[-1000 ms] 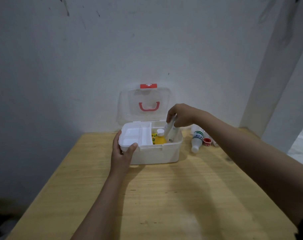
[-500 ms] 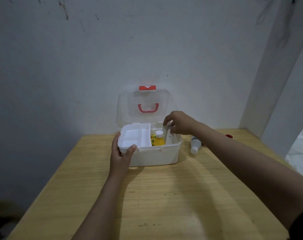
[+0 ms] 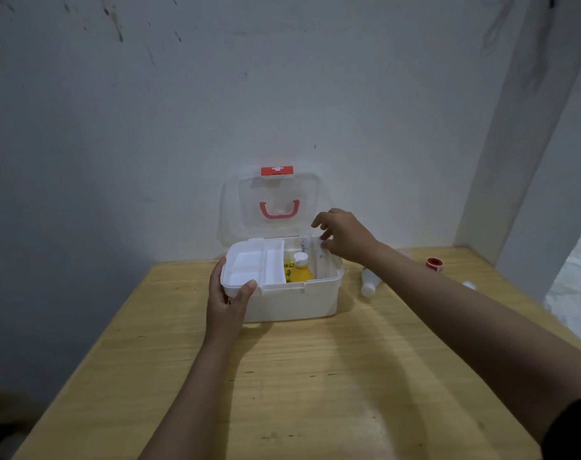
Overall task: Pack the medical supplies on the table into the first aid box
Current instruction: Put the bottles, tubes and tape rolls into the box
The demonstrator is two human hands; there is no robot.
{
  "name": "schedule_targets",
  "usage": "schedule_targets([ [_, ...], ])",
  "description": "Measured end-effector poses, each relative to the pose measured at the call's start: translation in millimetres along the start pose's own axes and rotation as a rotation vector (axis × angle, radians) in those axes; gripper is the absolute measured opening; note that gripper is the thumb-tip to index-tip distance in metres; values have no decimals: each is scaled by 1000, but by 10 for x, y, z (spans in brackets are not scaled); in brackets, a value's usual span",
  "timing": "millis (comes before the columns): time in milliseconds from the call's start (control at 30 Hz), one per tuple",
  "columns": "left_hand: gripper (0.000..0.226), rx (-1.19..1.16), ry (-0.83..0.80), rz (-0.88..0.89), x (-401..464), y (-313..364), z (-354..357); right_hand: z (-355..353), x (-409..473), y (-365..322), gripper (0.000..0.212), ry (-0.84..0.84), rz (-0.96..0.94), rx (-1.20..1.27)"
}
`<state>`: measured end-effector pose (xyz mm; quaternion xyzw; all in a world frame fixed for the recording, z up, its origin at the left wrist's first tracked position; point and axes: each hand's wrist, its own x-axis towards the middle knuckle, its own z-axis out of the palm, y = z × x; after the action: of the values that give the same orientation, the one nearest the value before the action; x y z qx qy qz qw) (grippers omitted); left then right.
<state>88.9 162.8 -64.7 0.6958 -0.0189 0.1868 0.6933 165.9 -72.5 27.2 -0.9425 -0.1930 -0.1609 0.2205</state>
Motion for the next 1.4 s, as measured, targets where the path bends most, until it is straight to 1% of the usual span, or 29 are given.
schedule_targets([
  [167, 82, -4, -5, 11, -2, 7, 5, 14, -49, 48, 32, 23, -14, 14],
  [333, 90, 0, -6, 22, 3, -9, 0, -98, -174, 148, 34, 100, 8, 51],
  [467, 80, 4, 8, 31, 8, -14, 8, -265, -383, 276, 31, 152, 37, 31],
  [567, 78, 15, 11, 29, 4, -17, 14, -421, -645, 458, 27, 158, 88, -23],
  [667, 86, 10, 16, 23, 5, -28, 7, -553, -959, 682, 25, 171, 210, -59],
  [733, 90, 6, 18, 23, 10, -37, 3, -589, -1155, 844, 25, 186, 345, -81],
  [800, 86, 10, 17, 24, 15, -46, 7, -573, -1332, 1019, 27, 200, 500, -100],
  [900, 82, 1, 22, 26, 13, -52, 10, -490, -1525, 1204, 41, 161, 699, -105],
  [967, 78, -6, 28, 29, 9, -54, 12, -424, -1584, 1243, 50, 109, 787, -62],
  [1067, 75, -11, 28, 25, 12, -60, 13, -357, -1588, 1221, 54, 119, 848, 15],
  [1167, 76, -10, 27, 29, 13, -58, 16, -315, -1574, 1191, 54, 144, 850, 49],
  [1267, 70, -18, 25, 41, 21, -72, 17, -293, -1573, 1159, 53, 161, 844, 68],
  [1400, 76, -12, 23, 36, 21, -65, 23, -299, -1566, 1109, 55, 162, 945, 110],
])
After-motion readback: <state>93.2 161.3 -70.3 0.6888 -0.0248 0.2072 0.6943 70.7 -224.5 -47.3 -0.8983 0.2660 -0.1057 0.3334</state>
